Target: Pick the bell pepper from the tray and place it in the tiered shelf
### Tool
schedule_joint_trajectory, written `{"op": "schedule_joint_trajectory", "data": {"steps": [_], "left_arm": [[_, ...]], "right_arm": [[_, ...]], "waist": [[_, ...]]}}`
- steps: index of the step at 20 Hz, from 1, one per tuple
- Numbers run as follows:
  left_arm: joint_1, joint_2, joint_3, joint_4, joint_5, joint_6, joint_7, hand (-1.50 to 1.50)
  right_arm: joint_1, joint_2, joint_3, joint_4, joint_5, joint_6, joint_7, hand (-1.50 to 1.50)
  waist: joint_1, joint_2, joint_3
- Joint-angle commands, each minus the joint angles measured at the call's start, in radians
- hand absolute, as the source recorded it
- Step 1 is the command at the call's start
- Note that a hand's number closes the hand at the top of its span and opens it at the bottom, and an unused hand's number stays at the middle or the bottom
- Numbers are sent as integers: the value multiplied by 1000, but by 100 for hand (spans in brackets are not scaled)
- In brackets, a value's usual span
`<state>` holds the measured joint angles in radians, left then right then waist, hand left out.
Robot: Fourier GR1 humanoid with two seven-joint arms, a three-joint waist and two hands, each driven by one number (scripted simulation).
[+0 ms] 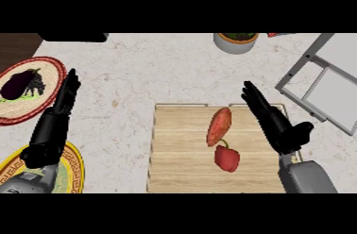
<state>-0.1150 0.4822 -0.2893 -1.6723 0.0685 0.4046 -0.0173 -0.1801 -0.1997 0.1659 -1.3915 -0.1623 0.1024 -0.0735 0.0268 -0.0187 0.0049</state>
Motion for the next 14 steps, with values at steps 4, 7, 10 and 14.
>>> {"op": "schedule_joint_trajectory", "data": {"steps": [4, 7, 10, 14], "left_arm": [[33, -30, 1, 40, 42, -35, 24, 0], [41, -65, -23, 56, 62, -34, 52, 0], [54, -60, -11, 59, 64, -25, 57, 0], [64, -76, -33, 84, 92, -71, 49, 0]], "right_arm": [[52, 5, -110, -196, 138, -327, 42, -150], [11, 190, -185, -279, -206, -346, -44, -150], [197, -134, -268, -101, 281, -553, 15, 150], [294, 123, -317, -198, 327, -887, -146, -150]], "waist": [[-72, 8, -9], [-121, -14, 39], [-180, 31, -29], [-127, 13, -7]]}}
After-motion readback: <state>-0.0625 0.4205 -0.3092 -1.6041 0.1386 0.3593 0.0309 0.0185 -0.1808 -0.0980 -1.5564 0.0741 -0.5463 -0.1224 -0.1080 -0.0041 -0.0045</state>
